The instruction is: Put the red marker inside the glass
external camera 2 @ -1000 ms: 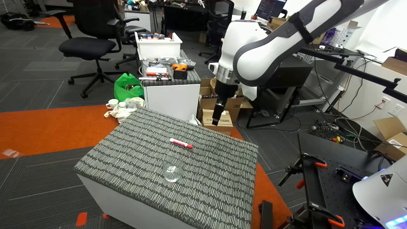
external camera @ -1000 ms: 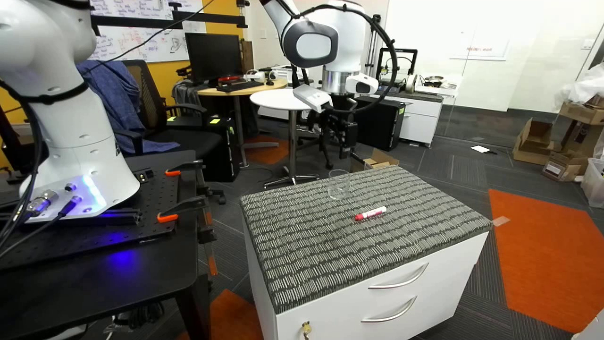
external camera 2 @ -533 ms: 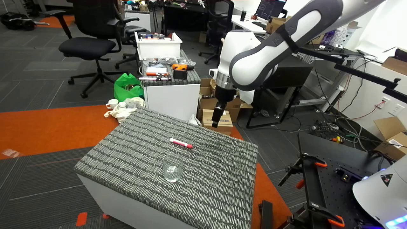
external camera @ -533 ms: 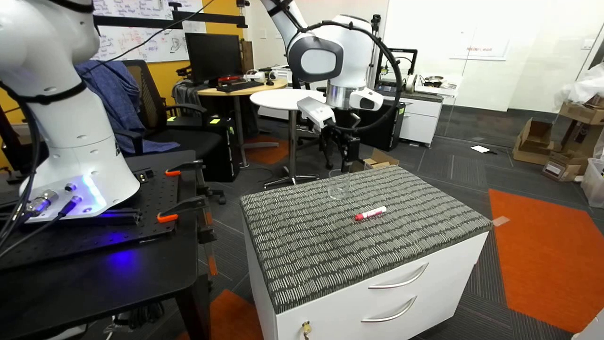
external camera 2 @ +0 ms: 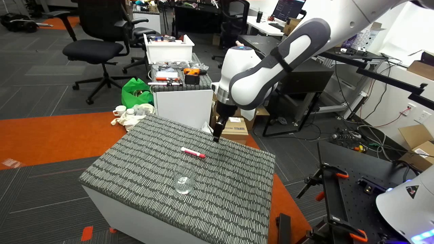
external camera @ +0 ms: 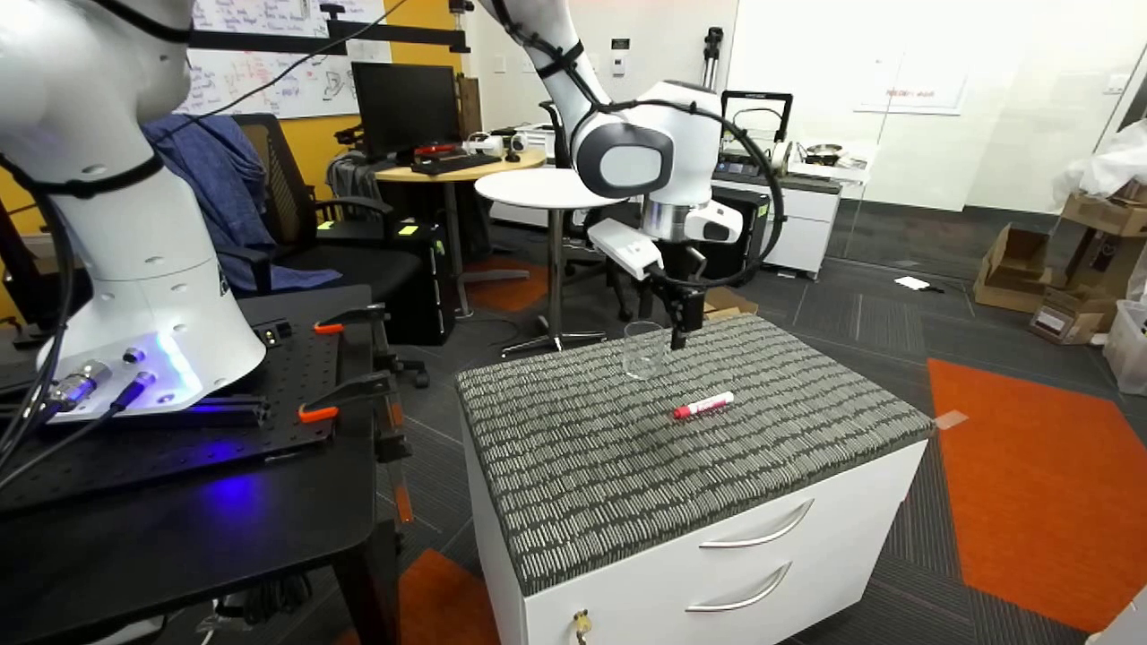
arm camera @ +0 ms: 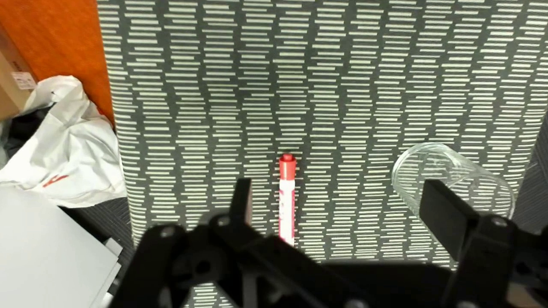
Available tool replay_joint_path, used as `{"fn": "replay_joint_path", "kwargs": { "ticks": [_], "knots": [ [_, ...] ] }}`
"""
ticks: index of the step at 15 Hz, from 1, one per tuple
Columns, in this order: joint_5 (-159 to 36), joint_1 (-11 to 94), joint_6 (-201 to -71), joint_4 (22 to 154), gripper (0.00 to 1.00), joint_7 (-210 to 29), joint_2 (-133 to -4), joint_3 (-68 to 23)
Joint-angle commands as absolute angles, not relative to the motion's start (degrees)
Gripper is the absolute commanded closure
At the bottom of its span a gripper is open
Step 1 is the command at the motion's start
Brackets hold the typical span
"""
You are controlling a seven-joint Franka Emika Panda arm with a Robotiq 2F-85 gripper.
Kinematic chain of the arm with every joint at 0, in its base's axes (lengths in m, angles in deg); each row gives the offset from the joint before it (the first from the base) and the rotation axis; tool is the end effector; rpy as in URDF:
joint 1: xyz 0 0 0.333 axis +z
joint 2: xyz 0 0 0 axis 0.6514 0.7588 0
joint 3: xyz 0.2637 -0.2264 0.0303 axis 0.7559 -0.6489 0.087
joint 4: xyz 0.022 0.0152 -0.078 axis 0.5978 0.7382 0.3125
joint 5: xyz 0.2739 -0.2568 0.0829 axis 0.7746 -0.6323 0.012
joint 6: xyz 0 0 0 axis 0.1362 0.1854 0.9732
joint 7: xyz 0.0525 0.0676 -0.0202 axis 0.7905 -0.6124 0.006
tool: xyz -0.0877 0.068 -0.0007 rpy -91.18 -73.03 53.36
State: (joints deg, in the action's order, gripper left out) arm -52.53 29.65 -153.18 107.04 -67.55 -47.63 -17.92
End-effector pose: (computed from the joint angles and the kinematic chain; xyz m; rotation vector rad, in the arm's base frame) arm 0.6233 -0.1198 0.1742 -3.0976 -0.0777 -0.0931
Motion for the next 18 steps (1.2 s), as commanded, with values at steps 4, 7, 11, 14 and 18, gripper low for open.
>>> {"fn": "replay_joint_path", "kwargs": {
  "ticks": [4,7,11,14,18],
  "knots": [
    [-57.6,29.4,-157.6,97.6,0.00,-67.2,-37.5,-16.8],
    [-58.7,29.4,-157.6,93.7,0.00,-67.5,-33.6,-16.3],
    [-59.2,29.3,-156.9,88.6,0.00,-67.6,-29.1,-15.9],
    [-59.4,29.5,-156.1,84.8,0.00,-67.8,-26.1,-16.0],
    [-59.5,29.6,-154.6,79.3,0.00,-68.0,-22.2,-16.1]
  ]
}}
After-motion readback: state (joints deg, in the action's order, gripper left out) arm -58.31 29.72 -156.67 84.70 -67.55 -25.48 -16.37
